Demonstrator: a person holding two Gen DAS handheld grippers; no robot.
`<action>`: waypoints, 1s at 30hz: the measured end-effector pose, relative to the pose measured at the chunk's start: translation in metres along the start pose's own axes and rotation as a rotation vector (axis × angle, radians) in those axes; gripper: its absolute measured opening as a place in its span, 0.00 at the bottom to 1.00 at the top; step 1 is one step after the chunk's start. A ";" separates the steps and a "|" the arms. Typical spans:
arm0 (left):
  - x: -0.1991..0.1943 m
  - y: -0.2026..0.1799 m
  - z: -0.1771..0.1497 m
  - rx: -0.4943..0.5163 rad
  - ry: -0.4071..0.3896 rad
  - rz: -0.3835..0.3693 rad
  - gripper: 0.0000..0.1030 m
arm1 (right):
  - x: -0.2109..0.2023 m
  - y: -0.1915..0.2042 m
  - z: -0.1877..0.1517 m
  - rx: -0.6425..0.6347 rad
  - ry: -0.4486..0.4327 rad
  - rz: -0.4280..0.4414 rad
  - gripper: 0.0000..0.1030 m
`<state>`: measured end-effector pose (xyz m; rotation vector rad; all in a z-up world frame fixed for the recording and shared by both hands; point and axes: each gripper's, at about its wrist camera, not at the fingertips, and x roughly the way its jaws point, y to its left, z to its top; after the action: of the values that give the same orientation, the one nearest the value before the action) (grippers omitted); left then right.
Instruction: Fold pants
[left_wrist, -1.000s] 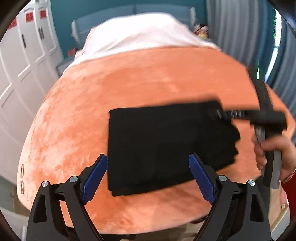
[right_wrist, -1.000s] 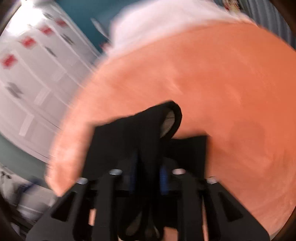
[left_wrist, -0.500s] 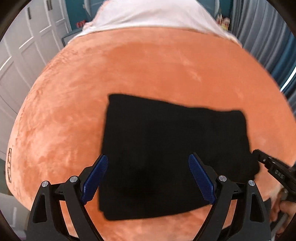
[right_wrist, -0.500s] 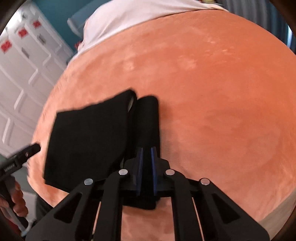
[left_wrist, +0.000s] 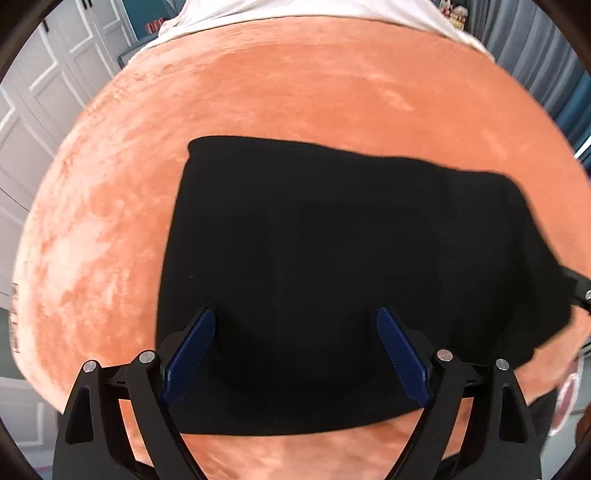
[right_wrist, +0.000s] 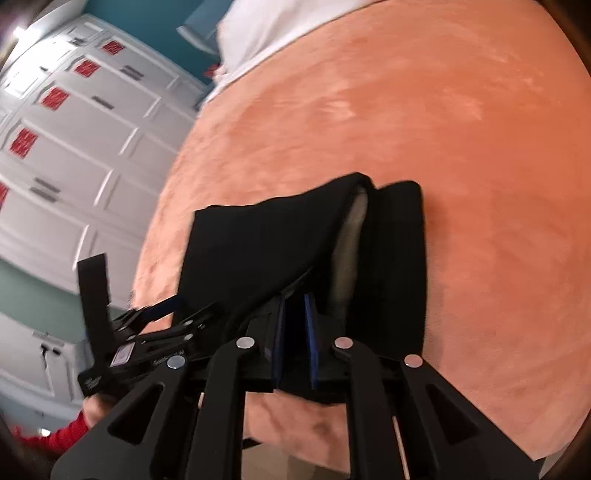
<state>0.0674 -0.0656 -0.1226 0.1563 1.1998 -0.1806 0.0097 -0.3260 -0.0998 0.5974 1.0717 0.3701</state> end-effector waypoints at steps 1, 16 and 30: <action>-0.004 0.000 0.001 -0.014 -0.006 -0.037 0.84 | -0.001 0.003 0.002 -0.011 0.017 -0.003 0.30; -0.067 -0.054 0.011 0.233 -0.193 -0.025 0.84 | 0.041 -0.005 0.011 -0.085 0.132 0.068 0.35; -0.021 -0.060 -0.003 0.197 -0.059 0.053 0.84 | 0.024 -0.042 -0.003 -0.025 0.059 0.127 0.20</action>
<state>0.0437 -0.1227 -0.1058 0.3524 1.1171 -0.2552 0.0176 -0.3452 -0.1434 0.6379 1.0867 0.5139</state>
